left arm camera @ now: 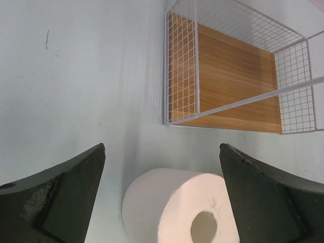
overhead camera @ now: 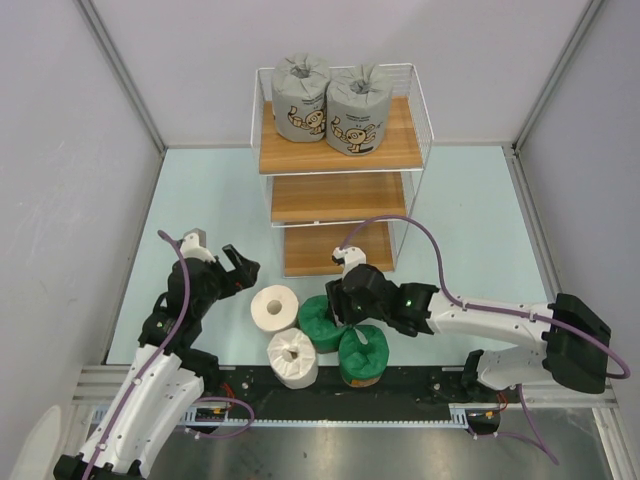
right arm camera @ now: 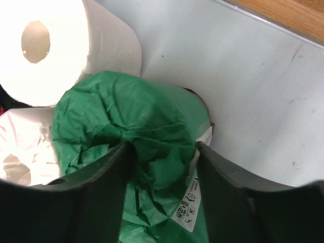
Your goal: Place and organize the paper towels onto the shelf
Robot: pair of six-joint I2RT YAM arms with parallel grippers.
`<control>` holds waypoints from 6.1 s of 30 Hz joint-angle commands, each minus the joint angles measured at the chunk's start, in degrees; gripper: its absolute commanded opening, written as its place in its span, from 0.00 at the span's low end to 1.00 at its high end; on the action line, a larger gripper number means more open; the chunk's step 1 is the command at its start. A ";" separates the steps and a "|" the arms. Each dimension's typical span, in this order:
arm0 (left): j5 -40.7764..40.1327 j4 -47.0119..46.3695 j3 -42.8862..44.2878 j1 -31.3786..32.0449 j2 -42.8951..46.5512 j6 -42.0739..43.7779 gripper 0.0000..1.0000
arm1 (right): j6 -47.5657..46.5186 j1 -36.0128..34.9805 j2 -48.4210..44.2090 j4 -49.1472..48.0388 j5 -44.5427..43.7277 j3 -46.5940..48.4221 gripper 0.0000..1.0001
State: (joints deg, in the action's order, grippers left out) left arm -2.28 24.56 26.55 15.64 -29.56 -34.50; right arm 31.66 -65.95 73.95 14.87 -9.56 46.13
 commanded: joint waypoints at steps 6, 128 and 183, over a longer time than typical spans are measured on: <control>1.14 -1.62 -0.35 0.27 0.29 0.22 1.00 | 2.27 -0.40 2.42 -1.43 -1.60 0.10 0.40; 0.97 -0.65 -0.09 0.27 1.96 -0.48 1.00 | -26.04 8.57 -12.84 -9.17 -17.95 29.20 0.66; 1.58 -1.62 -0.18 0.27 0.20 0.22 1.00 | 22.31 -25.10 -19.81 21.69 -28.74 -8.69 0.47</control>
State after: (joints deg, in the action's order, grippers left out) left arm -1.26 24.53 25.96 15.64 -29.71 -34.50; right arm 54.19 -90.54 56.55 35.53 -34.65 36.75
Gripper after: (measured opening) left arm 0.996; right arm 0.510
